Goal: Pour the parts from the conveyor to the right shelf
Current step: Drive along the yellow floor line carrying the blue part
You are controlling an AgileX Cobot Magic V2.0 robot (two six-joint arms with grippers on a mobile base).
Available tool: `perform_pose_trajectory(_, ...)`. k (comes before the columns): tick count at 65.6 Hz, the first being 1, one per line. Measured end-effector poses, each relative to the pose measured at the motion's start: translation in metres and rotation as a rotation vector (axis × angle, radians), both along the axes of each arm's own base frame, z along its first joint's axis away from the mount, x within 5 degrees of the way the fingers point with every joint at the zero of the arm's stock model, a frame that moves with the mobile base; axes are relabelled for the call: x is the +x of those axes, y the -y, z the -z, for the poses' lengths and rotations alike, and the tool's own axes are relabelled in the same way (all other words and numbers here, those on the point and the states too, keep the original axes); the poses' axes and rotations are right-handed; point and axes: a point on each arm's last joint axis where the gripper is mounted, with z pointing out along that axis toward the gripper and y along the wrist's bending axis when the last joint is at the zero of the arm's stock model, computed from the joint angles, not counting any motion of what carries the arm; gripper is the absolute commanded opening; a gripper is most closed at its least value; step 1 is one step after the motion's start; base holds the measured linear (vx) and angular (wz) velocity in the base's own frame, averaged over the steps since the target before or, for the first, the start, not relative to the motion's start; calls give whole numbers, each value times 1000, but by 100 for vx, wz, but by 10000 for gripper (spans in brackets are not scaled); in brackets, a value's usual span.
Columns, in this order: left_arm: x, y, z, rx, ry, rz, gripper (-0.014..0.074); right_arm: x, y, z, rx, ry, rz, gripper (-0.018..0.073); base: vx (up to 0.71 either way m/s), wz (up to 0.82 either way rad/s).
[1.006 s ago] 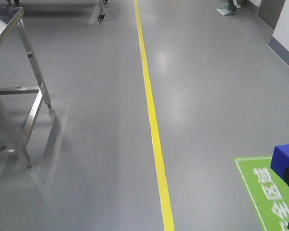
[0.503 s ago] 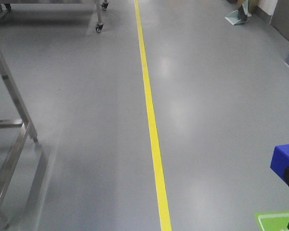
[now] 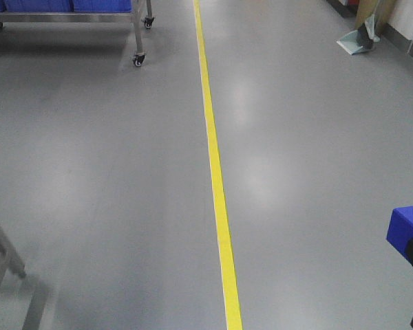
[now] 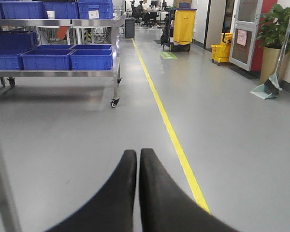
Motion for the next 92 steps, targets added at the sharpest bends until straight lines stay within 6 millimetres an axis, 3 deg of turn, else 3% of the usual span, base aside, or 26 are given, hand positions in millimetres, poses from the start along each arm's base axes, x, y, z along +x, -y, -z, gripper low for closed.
perform_pose_trajectory(57, 0, 0, 0, 0, 0, 0, -6, 0, 0, 0, 0, -1, 0, -1, 82, -1)
perform_pose_trajectory(92, 0, 0, 0, 0, 0, 0, -6, 0, 0, 0, 0, -1, 0, -1, 70, 39)
